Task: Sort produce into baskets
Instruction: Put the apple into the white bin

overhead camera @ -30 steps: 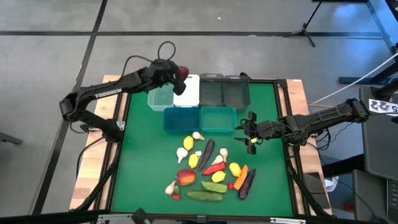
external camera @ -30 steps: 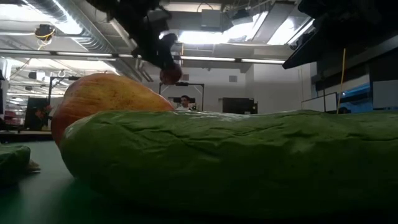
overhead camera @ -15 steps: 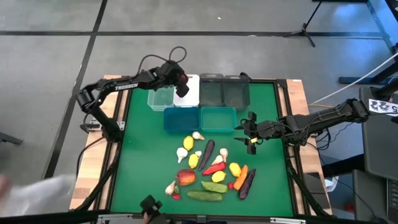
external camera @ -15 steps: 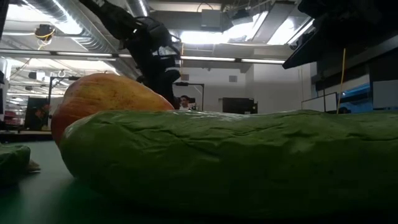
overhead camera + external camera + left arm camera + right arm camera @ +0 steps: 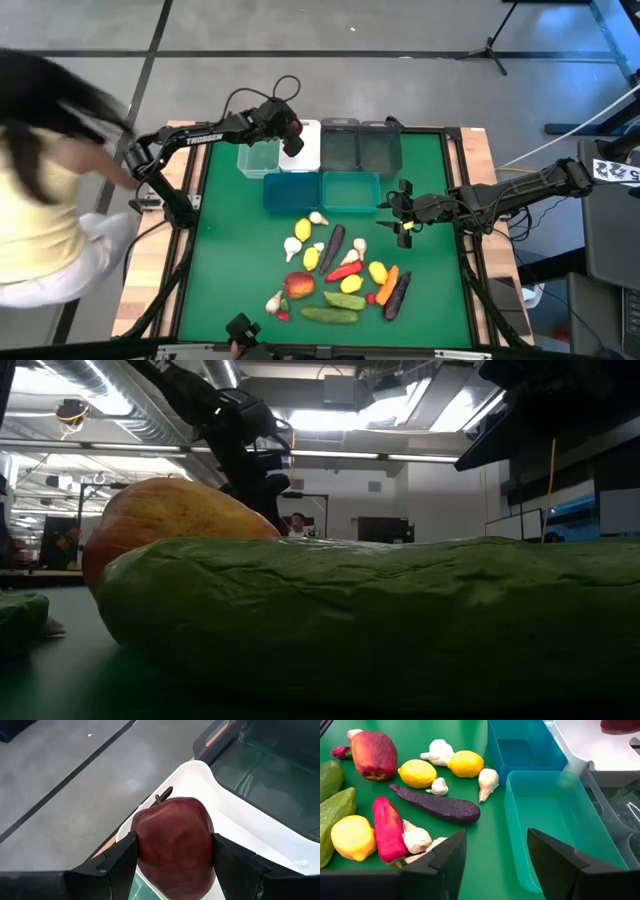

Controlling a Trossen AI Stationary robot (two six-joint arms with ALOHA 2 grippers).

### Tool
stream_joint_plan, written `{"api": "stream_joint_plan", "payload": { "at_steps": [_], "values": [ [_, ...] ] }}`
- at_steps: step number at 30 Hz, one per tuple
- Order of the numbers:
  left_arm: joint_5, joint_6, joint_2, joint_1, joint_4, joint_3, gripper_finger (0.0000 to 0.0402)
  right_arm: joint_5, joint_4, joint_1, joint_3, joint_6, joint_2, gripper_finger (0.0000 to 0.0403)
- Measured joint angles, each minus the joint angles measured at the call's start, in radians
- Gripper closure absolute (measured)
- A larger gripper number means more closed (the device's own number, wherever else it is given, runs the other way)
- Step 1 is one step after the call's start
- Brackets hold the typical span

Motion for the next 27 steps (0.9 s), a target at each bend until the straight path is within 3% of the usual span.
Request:
{"api": "stream_joint_plan", "payload": {
  "at_steps": [15, 27],
  "values": [
    [0.000, 0.059, -0.102, -0.062, -0.006, 0.000, 0.0174, 0.000, 0.001, 0.000, 0.000, 0.000, 0.000, 0.0194],
    [0.000, 0.042, -0.108, -0.053, -0.007, 0.000, 0.0174, 0.000, -0.002, 0.000, 0.000, 0.014, 0.000, 0.0194]
  ]
}}
